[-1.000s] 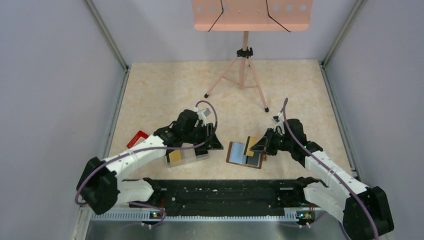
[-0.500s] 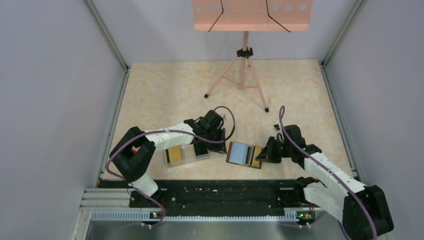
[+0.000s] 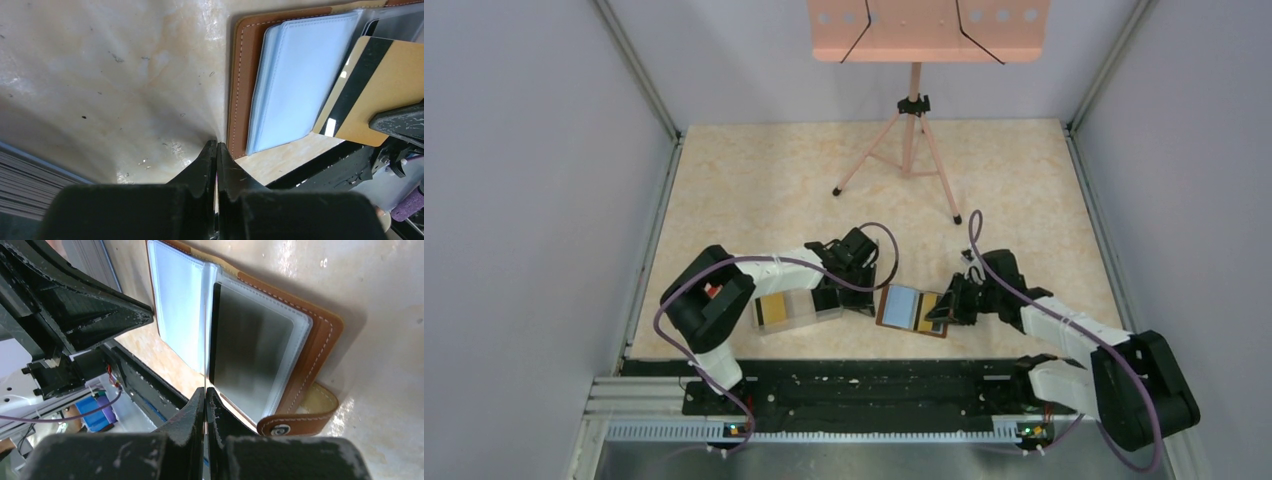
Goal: Put the credit cards into the card holder
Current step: Insert the credit card into the card holder.
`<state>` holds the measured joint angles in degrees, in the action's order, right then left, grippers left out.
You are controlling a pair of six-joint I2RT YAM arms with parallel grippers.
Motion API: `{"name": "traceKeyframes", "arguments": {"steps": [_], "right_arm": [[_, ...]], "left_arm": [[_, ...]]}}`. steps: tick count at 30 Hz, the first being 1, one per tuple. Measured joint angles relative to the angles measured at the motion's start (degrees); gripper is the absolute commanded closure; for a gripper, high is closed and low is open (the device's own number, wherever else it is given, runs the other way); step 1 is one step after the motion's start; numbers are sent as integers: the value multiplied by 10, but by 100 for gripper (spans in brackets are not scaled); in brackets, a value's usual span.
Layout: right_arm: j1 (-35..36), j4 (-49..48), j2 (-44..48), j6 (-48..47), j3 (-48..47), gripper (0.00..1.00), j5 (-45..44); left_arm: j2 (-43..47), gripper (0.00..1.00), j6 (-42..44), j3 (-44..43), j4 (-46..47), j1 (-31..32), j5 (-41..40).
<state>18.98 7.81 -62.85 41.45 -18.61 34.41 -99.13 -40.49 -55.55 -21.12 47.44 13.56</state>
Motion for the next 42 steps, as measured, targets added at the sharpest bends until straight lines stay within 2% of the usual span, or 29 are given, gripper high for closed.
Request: {"name": "traceKeyframes", "arguments": {"steps": [20, 33, 42], "right_arm": [[-18, -115, -134, 5, -5, 100, 76], [-25, -113, -206, -50, -52, 100, 120], [-30, -112, -217, -69, -54, 100, 122]], "left_arm": [[-18, 100, 5, -24, -17, 4, 3], [-26, 100, 17, -37, -31, 4, 6], [-27, 100, 17, -37, -32, 4, 6]]}}
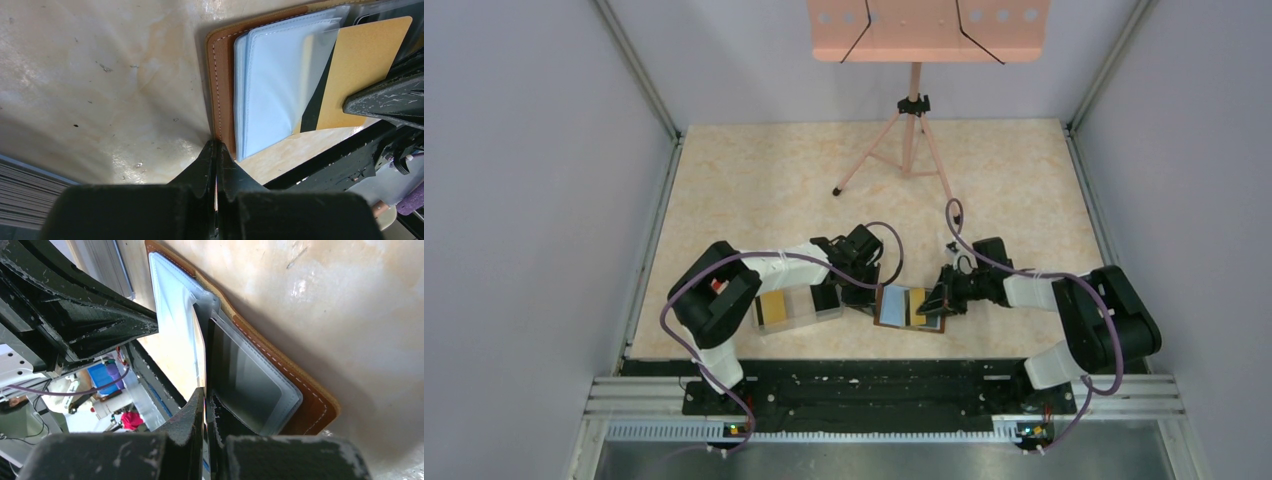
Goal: Put the credit cards into the card holder
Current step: Insert the credit card into the card holder.
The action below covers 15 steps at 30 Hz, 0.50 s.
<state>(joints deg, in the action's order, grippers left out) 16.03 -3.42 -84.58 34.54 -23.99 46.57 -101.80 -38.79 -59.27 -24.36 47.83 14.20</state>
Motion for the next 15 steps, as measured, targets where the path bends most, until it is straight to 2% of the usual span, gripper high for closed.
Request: {"name": "traceKeyframes", "arguments": {"steps": [15], "right_arm": [[-1, 99, -5, -73, -62, 100, -36]], "left_arm": [[-5, 100, 0, -6, -1, 1, 3]]}}
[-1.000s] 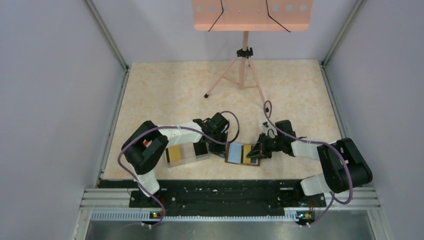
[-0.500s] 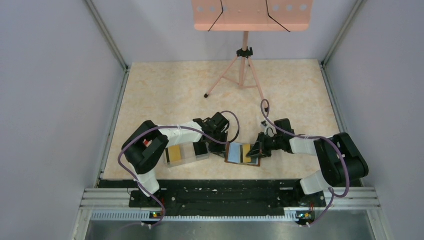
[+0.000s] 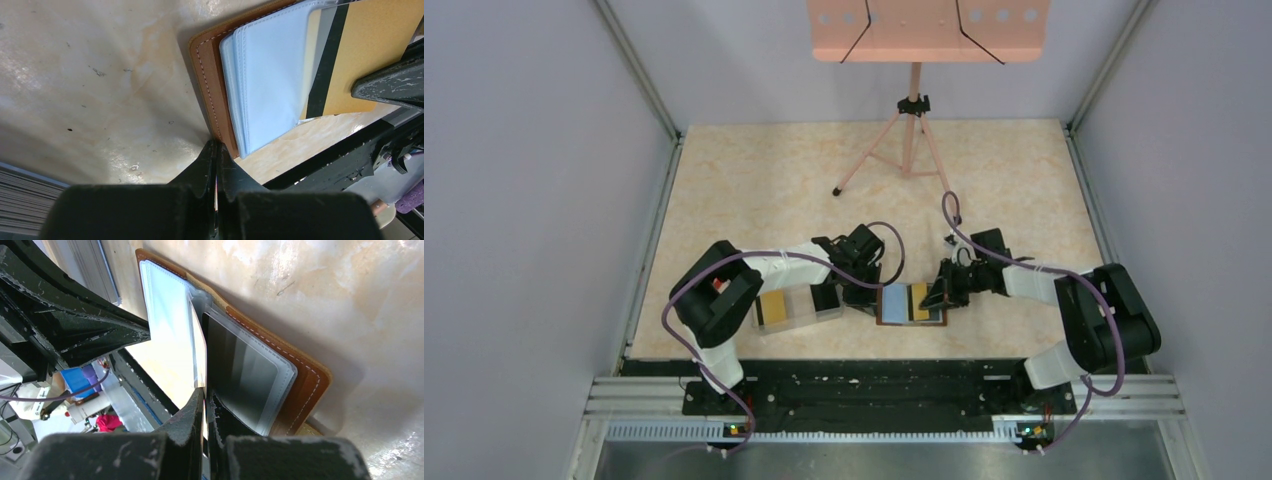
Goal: Put the credit cards into the card holder
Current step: Insert the credit card into the card holder.
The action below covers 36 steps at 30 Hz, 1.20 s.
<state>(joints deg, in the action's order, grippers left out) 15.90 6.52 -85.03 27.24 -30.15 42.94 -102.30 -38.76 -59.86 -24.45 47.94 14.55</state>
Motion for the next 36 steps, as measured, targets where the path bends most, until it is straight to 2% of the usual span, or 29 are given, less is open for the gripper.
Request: {"name": "traceKeyframes", "arguments": {"steps": [22, 30, 36], "right_arm": [[-11, 20, -18, -18, -21, 100, 1], [-14, -25, -19, 5, -4, 100, 9], [-19, -119, -14, 75, 49, 100, 26]], "left_arm": [[0, 100, 6, 0, 0, 1, 0], [0, 100, 6, -1, 0, 2, 0], [0, 100, 5, -1, 0, 2, 1]]}}
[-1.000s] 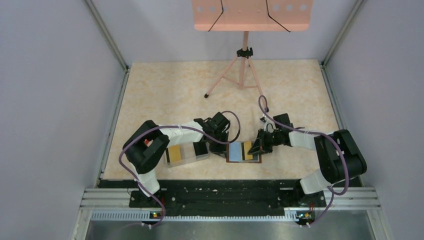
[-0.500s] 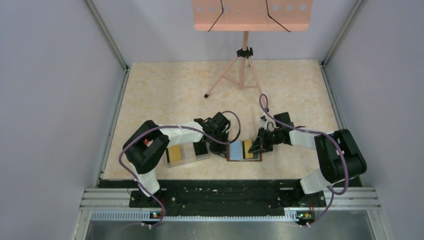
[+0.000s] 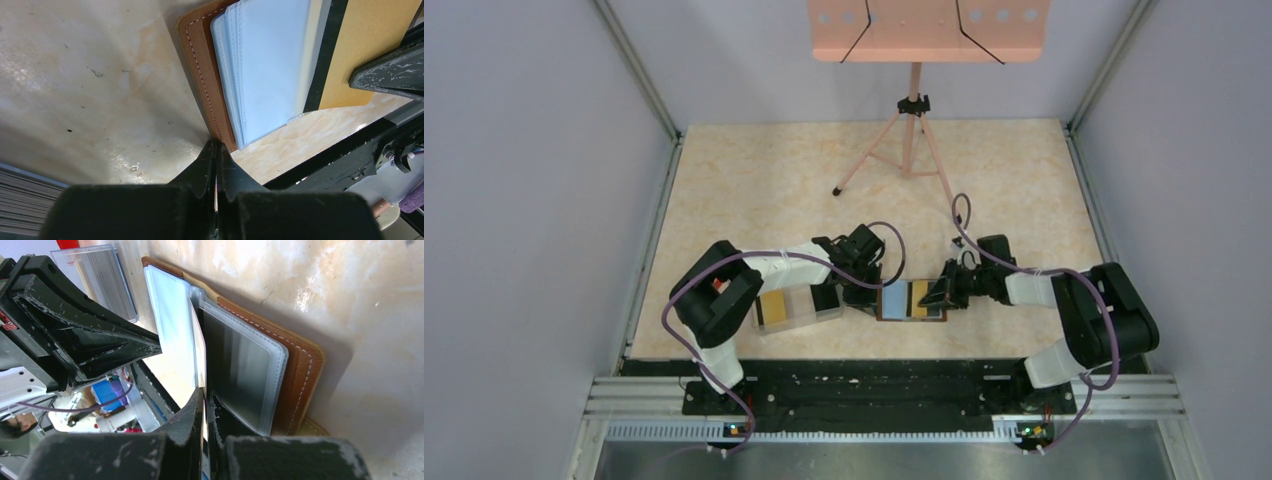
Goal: Put the credit cards into the card holder
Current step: Insert the credit card into the card holder.
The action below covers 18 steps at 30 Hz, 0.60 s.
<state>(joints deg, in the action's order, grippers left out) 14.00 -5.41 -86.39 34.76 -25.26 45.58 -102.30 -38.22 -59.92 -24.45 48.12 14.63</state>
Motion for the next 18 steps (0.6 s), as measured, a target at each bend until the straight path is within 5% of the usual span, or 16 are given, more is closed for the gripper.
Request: {"name": "traceKeyframes", "arguments": {"steps": [18], "right_arm": [[31, -35, -22, 39, -4, 100, 10]], "left_arm": [[-5, 100, -6, -4, 0, 0, 9]]}}
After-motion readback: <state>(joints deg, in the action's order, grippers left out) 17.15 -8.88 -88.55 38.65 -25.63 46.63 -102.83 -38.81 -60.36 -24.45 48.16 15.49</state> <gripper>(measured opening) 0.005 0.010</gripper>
